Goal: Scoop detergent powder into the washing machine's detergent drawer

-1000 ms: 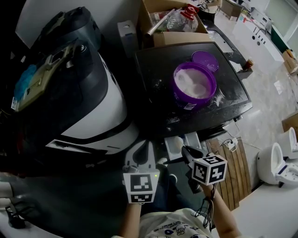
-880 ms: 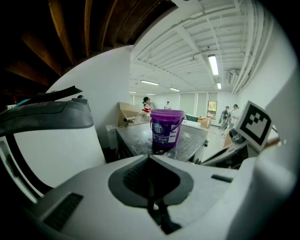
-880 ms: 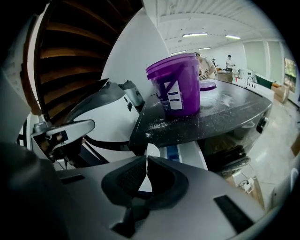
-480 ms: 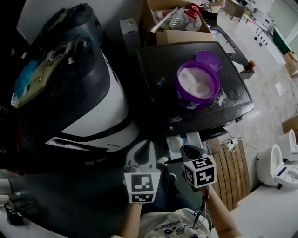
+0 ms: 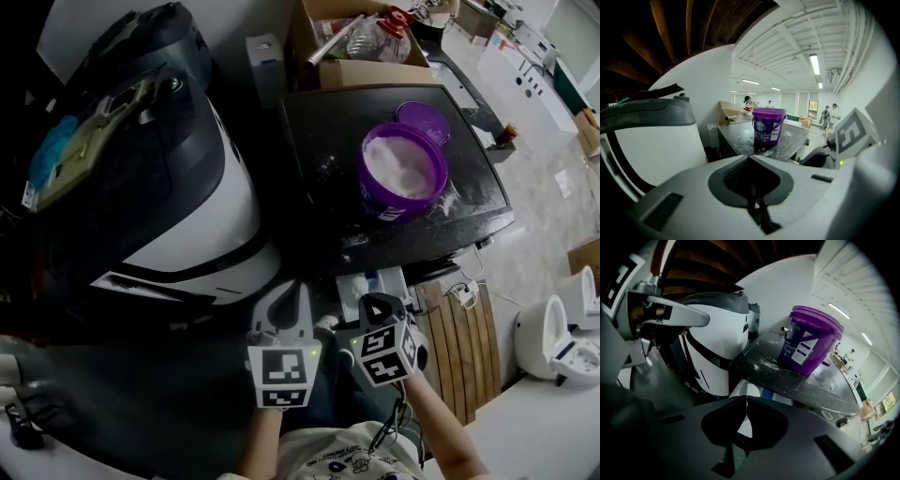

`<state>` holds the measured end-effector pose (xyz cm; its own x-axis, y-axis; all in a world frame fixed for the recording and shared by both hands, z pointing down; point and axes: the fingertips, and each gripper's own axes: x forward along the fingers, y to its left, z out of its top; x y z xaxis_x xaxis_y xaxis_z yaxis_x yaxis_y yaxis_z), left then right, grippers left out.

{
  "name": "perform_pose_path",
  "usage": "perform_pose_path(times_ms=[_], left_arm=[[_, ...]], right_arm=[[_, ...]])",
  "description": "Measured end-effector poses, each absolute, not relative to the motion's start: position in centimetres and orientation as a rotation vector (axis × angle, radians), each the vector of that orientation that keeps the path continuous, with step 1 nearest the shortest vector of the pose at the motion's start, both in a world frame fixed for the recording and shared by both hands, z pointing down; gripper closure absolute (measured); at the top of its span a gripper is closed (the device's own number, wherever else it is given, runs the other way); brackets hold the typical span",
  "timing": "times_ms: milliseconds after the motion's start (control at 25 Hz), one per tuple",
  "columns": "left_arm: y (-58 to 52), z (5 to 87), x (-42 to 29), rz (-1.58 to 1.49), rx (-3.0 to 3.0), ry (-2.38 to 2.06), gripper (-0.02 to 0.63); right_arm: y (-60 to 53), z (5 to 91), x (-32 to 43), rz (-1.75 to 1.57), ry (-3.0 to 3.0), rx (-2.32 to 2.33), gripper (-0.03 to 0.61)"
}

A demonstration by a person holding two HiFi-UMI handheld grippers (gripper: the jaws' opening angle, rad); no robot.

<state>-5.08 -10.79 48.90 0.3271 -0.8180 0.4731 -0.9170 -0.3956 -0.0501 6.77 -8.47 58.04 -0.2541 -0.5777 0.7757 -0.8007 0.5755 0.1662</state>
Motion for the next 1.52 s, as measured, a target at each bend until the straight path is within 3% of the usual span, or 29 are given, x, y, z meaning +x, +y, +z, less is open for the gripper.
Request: perform_pose_path(times_ms=[640, 1520], left_arm=[[-10.9, 49.3, -5.9, 0.635, 2.342, -1.589, 0.612], [-10.2, 49.5, -6.6, 0.619, 2.312, -1.607, 0.612]], right_arm=[[-8.5, 59.2, 6.2, -0.191, -1.767, 0.924, 0.557], [-7.9, 60.0, 6.0, -0.415, -1.684, 0.858, 0.558]])
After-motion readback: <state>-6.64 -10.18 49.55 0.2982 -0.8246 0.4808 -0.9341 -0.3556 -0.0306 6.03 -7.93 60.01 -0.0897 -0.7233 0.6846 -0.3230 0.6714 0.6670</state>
